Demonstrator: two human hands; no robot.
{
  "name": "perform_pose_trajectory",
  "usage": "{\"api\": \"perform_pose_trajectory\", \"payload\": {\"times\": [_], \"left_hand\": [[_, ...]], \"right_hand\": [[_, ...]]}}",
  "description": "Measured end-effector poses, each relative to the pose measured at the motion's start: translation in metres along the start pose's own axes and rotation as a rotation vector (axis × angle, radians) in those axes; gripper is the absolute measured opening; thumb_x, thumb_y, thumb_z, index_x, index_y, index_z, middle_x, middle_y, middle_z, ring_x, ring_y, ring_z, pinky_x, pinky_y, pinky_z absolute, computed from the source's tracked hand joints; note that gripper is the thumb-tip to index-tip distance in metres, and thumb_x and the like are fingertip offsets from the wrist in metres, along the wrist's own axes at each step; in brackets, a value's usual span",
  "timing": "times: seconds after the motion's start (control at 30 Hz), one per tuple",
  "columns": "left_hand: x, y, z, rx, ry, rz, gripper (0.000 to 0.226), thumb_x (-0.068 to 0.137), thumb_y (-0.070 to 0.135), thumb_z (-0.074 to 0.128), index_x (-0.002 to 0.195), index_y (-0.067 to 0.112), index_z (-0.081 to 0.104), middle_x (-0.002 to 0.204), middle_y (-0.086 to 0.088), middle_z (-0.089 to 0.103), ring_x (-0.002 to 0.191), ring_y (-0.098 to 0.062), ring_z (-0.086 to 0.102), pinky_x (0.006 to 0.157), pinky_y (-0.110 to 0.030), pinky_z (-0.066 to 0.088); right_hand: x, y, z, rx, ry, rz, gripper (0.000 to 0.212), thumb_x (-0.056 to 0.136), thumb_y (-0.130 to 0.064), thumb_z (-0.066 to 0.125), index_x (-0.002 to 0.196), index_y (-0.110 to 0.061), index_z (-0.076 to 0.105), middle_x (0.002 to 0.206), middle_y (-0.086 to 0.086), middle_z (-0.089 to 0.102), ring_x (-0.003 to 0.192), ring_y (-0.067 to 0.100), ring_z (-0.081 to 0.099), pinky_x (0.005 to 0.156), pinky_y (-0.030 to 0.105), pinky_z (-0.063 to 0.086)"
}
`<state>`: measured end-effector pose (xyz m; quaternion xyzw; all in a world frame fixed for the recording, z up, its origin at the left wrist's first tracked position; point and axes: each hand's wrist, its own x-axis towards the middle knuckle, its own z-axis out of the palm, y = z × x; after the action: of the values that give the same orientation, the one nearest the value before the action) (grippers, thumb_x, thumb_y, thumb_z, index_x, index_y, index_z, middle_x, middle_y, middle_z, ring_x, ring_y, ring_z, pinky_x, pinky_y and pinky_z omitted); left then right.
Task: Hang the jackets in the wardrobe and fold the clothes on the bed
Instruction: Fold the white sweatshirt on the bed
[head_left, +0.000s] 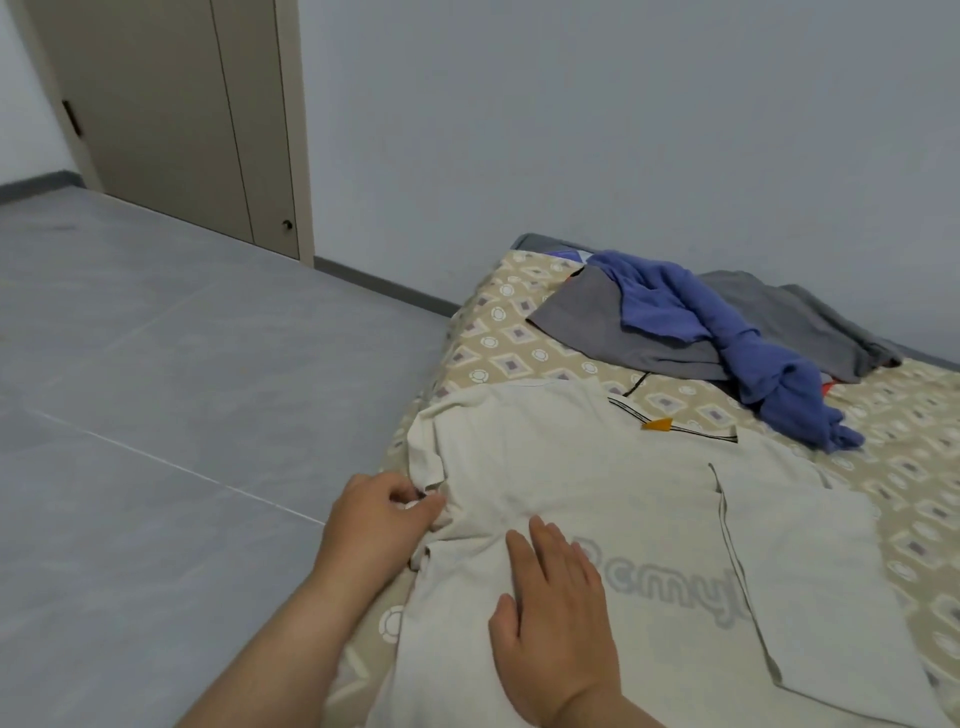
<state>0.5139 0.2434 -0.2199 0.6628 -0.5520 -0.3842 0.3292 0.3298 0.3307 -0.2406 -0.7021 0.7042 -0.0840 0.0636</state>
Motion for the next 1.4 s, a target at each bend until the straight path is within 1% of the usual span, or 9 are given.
{"api": "perform_pose_trajectory", "payload": {"times": [0.33,0.57,0.77,0.9,1.03,1.13,1.23,1.3,1.4], "left_hand": [[0.010,-0.014,-0.037,-0.667,0.111,-0.244,0.029,0.102,0.011,0.040,0.073,0.014,0.039,0.072,-0.009,0.040,0.059,-0.019,0.041,0.054,-0.031,0.037],[-0.025,-0.051,-0.065,-0.548,-0.179,-0.576,0.018,0.087,0.010,0.060,0.070,0.013,0.053,0.054,-0.002,0.046,0.042,-0.012,0.035,0.042,-0.017,0.028],[0.048,-0.005,-0.048,-0.488,-0.168,-0.357,0.017,0.090,0.026,0.068,0.092,0.009,0.063,0.084,-0.007,0.060,0.070,-0.018,0.053,0.061,-0.027,0.046],[0.075,0.011,-0.023,-0.263,-0.498,-0.457,0.035,0.086,0.040,0.073,0.106,0.012,0.068,0.092,-0.003,0.073,0.078,-0.019,0.066,0.065,-0.024,0.050],[0.092,0.007,-0.021,-0.172,-0.587,-0.411,0.026,0.089,0.034,0.071,0.105,0.014,0.068,0.096,-0.002,0.075,0.086,-0.020,0.069,0.076,-0.030,0.054],[0.103,0.013,-0.033,-0.199,-0.533,-0.275,0.017,0.093,0.026,0.066,0.104,0.012,0.068,0.086,-0.001,0.076,0.075,-0.017,0.070,0.066,-0.025,0.051],[0.135,0.038,-0.056,-0.084,-0.186,-0.057,0.018,0.092,0.025,0.063,0.078,0.014,0.058,0.056,0.002,0.062,0.051,-0.014,0.057,0.046,-0.020,0.039],[0.160,0.054,-0.069,0.153,0.087,0.124,0.029,0.090,0.031,0.063,0.071,0.017,0.046,0.067,0.000,0.051,0.063,-0.021,0.050,0.050,-0.028,0.032],[0.166,0.046,-0.057,0.445,0.133,0.172,0.022,0.090,0.034,0.063,0.085,0.017,0.050,0.089,-0.005,0.055,0.092,-0.034,0.056,0.070,-0.037,0.041]], "right_hand": [[-0.004,-0.002,-0.004,-0.052,0.000,0.016,0.070,0.087,-0.043,0.023,0.155,-0.033,0.017,0.165,-0.010,0.006,0.150,0.006,-0.002,0.117,0.023,-0.017],[-0.003,-0.006,-0.007,-0.047,-0.020,-0.013,0.069,0.089,-0.042,0.026,0.156,-0.028,0.020,0.165,-0.007,0.008,0.151,0.009,0.002,0.117,0.024,-0.015],[-0.004,-0.015,-0.018,-0.040,0.091,0.044,0.056,0.068,-0.023,0.057,0.119,-0.007,0.071,0.129,0.014,0.065,0.117,0.031,0.064,0.102,0.037,0.031],[-0.003,-0.013,-0.015,-0.065,0.109,0.023,0.059,0.071,-0.030,0.045,0.117,-0.005,0.071,0.127,0.015,0.066,0.116,0.033,0.065,0.100,0.039,0.032],[-0.003,-0.008,-0.011,-0.077,0.063,0.030,0.058,0.073,-0.029,0.049,0.124,-0.008,0.068,0.134,0.012,0.062,0.122,0.030,0.060,0.104,0.039,0.029],[-0.002,-0.006,-0.010,-0.076,0.027,0.026,0.062,0.075,-0.033,0.042,0.128,-0.010,0.065,0.137,0.011,0.059,0.126,0.028,0.058,0.106,0.038,0.027],[-0.004,-0.005,-0.009,-0.082,0.016,0.030,0.061,0.077,-0.034,0.042,0.130,-0.012,0.064,0.139,0.009,0.058,0.127,0.026,0.057,0.108,0.037,0.026],[-0.004,-0.004,-0.008,-0.088,0.008,0.033,0.061,0.078,-0.035,0.042,0.131,-0.013,0.062,0.140,0.007,0.058,0.128,0.024,0.056,0.109,0.036,0.025],[-0.004,-0.004,-0.009,-0.087,0.007,0.042,0.061,0.078,-0.035,0.042,0.131,-0.012,0.063,0.139,0.008,0.058,0.128,0.025,0.056,0.109,0.036,0.024]]}}
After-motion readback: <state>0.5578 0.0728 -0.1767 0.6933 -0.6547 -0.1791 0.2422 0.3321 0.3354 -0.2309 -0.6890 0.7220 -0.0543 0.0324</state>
